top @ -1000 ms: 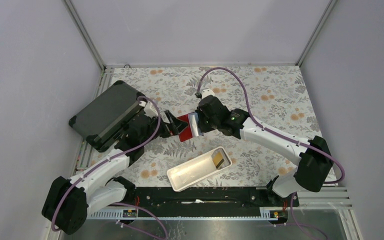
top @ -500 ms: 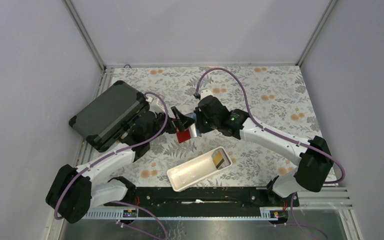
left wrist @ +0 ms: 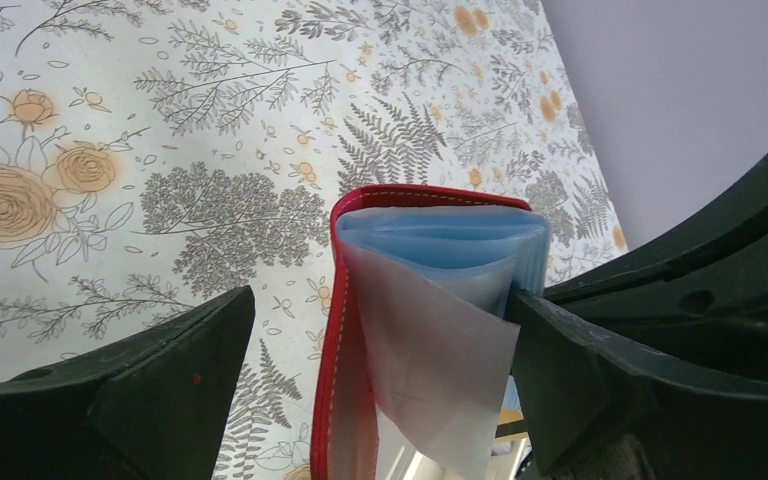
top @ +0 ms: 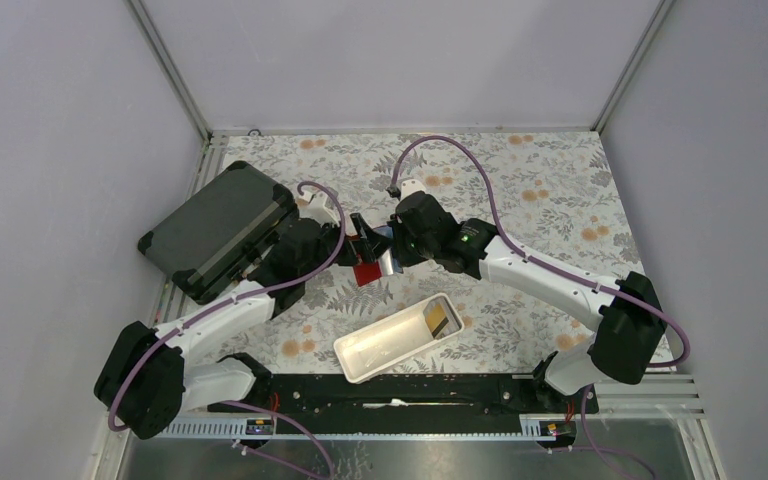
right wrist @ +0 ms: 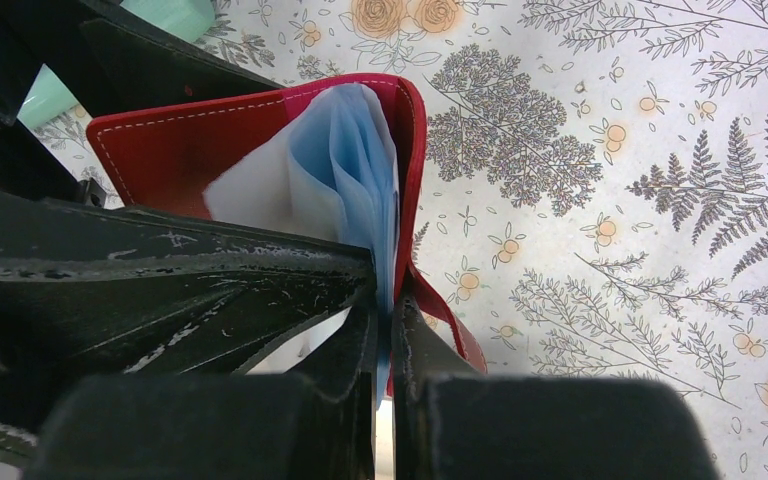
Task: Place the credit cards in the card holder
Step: Open the card holder at the center of the board.
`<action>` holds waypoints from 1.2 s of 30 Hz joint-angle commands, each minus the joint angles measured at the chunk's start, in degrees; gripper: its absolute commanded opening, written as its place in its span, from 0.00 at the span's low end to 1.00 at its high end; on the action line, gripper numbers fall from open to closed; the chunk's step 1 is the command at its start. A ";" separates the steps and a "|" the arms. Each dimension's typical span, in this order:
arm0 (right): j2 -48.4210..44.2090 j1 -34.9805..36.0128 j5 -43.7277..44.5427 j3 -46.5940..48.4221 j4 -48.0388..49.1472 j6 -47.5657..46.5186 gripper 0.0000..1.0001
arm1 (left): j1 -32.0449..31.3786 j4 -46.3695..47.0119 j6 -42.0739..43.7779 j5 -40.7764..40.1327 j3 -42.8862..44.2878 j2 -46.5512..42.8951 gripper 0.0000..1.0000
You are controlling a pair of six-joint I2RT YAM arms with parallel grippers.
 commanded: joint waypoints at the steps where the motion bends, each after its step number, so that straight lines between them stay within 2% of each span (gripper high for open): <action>1: -0.81 0.46 0.48 1.89 1.30 -0.70 0.00 | -0.57 -0.02 3.46 -2.88 -0.20 -0.76 0.99; 11: -1.11 0.46 0.10 1.91 1.23 -1.12 0.00 | -0.63 -5.91 5.99 -10.97 0.12 -0.94 0.99; 19: -0.18 0.46 0.84 2.47 0.48 -1.44 0.00 | -0.63 -7.94 2.67 -12.09 -1.26 -2.94 0.97; 25: 0.08 0.46 1.51 2.50 0.11 -1.71 0.00 | -0.63 -9.69 2.80 -14.55 -2.34 -6.33 0.96; 30: 0.61 0.68 1.66 2.67 0.12 -1.79 0.00 | -0.63 -10.02 3.10 -13.63 -2.12 -6.91 0.96; 32: 0.75 0.93 2.08 2.85 0.07 -1.92 0.00 | -0.63 -10.77 3.02 -13.36 -1.46 -6.15 0.93; 36: 0.84 1.36 2.95 2.95 0.11 -2.07 0.00 | -0.63 -11.65 3.18 -12.37 -0.05 -4.80 0.82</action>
